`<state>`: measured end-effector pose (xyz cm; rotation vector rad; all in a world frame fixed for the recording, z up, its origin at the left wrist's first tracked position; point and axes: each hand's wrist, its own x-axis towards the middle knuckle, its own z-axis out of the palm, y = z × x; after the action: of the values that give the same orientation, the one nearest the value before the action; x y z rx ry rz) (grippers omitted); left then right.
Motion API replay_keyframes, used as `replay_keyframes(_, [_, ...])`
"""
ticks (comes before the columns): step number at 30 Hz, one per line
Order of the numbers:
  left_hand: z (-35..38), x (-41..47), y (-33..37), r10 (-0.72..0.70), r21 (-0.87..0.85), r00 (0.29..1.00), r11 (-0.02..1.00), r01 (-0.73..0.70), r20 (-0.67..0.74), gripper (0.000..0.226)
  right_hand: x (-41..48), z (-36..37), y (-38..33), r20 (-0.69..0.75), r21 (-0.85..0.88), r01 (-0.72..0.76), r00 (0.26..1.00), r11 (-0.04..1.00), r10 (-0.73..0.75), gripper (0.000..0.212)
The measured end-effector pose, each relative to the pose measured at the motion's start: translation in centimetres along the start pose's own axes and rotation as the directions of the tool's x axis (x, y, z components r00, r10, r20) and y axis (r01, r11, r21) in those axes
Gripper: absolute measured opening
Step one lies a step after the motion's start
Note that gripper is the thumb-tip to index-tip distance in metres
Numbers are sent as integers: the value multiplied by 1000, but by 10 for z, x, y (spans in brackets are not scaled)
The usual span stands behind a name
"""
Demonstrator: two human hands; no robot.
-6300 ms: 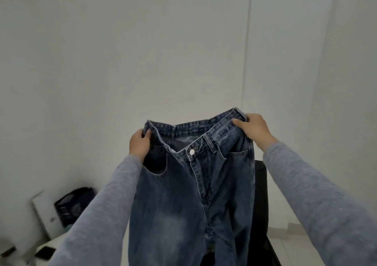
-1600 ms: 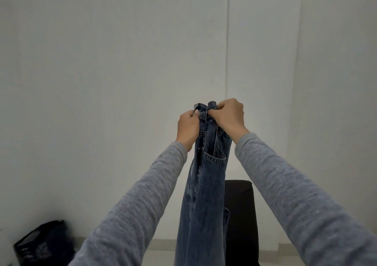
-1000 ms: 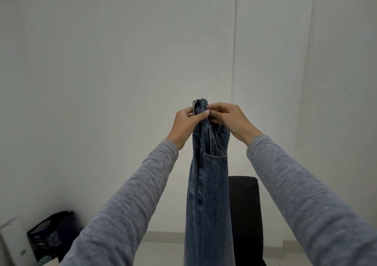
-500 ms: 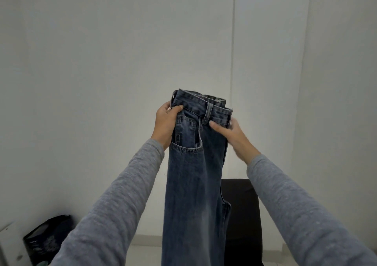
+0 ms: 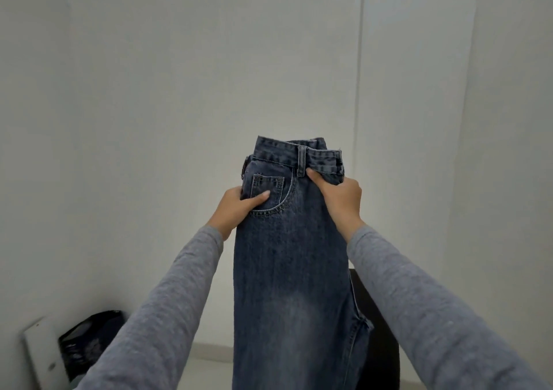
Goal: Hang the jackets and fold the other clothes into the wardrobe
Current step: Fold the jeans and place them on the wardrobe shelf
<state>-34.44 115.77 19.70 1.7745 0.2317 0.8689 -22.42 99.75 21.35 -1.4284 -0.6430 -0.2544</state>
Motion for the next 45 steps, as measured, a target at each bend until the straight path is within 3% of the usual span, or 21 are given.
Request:
replay_keyframes(3, [-1,6,11,86,14,991,996,-85,-107,21,3,-2,-14,41,68,5,999,998,-7,34])
replay_keyframes(8, [2,11,36,127,-166,974,973,-158,-187,18,8,-24,-14,342,248,-103,940,963,13,31])
replay_keyframes(12, [9,9,34,171,-159,972,968,-196,-158,22,5,-23,-1,220,326,-101,975,940,28,19])
replay_keyframes(15, [10,5,29,186,-249,967,942,-226,-175,36,7,-17,-8,102,338,-38,995,941,4,17])
replay_keyframes(17, [4,0,19,102,-281,992,952,-118,-69,58,11,-14,-16,20,314,15,1000,949,-22,17])
replay_keyframes(20, [-1,-19,-17,-169,-62,957,980,188,236,77,18,-15,-25,-46,285,52,998,957,-41,16])
replay_keyframes(22, [-1,-29,-39,-247,-32,923,963,268,297,69,19,-17,-24,-44,253,54,998,966,-45,16])
replay_keyframes(25, [3,-39,-51,-244,-135,923,946,294,296,58,15,-16,-18,-26,218,29,999,976,-24,16])
replay_keyframes(31, [28,-72,-90,-330,-178,869,892,414,370,57,12,-23,-11,-78,188,49,996,981,-35,21])
replay_keyframes(34, [37,-76,-91,-308,-248,904,890,384,296,42,14,-28,-2,-122,111,72,991,991,-58,28])
replay_keyframes(39, [52,-59,-65,-220,-395,953,872,287,207,43,31,-54,-10,-194,-13,109,975,994,-109,33])
replay_keyframes(41, [58,-51,-57,-195,-446,967,860,249,164,40,36,-71,-1,-48,-36,8,999,999,-10,40])
replay_keyframes(43, [63,-46,-50,-187,-468,977,857,214,104,34,21,-89,28,186,-107,-231,951,967,248,62])
replay_keyframes(44, [64,-46,-49,-189,-474,979,857,202,75,32,6,-96,50,300,-194,-401,845,896,443,73])
replay_keyframes(45, [65,-44,-48,-189,-470,981,863,188,46,30,-13,-100,75,405,-252,-551,687,795,604,79])
